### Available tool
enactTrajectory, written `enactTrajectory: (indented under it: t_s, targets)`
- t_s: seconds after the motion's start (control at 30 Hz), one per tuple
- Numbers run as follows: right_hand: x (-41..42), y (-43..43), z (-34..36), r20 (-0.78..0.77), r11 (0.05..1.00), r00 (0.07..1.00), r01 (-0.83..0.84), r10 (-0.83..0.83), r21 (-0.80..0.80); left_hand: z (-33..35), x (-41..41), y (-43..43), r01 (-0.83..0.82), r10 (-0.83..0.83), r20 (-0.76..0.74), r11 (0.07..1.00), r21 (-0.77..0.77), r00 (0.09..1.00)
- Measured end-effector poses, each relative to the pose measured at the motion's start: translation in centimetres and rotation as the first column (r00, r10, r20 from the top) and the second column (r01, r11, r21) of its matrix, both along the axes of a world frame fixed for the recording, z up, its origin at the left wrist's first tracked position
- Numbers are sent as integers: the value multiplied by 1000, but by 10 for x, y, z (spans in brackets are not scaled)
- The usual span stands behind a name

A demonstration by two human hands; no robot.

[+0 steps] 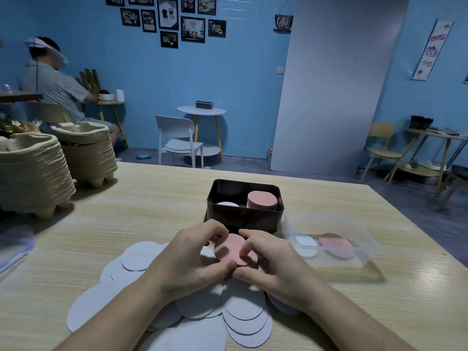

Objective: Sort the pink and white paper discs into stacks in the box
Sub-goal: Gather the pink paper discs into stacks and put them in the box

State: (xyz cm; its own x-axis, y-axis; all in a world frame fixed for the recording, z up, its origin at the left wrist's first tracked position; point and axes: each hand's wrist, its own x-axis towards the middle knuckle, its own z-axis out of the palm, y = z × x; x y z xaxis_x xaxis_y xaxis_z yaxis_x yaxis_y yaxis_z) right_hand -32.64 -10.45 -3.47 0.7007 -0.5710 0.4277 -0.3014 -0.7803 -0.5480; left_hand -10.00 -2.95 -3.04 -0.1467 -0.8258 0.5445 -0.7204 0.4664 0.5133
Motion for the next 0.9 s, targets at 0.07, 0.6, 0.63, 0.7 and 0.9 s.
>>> enactTrajectory:
  t_s: [0.07, 0.6, 0.63, 0.7, 0.9]
  targets:
    - [0, -1, -2, 39, 1000, 999, -8, 7, 20, -1, 0, 0, 29, -28, -22, 1000, 5, 999]
    - [-1, -4, -1, 101, 999, 993, -51, 52, -8, -7, 7, -4, 181, -169, -153, 981, 64, 974]
    - [-1, -4, 0, 92, 999, 994, -52, 53, -12, -7, 8, -4, 176, -166, -143, 982, 63, 976]
    - [-1, -4, 0, 67, 998, 996, -57, 58, -19, -8, 8, -4, 175, -163, -139, 982, 75, 977]
    - [3, -4, 1, 31, 997, 998, -52, 54, -54, -10, 8, -5, 162, -151, -123, 983, 83, 981]
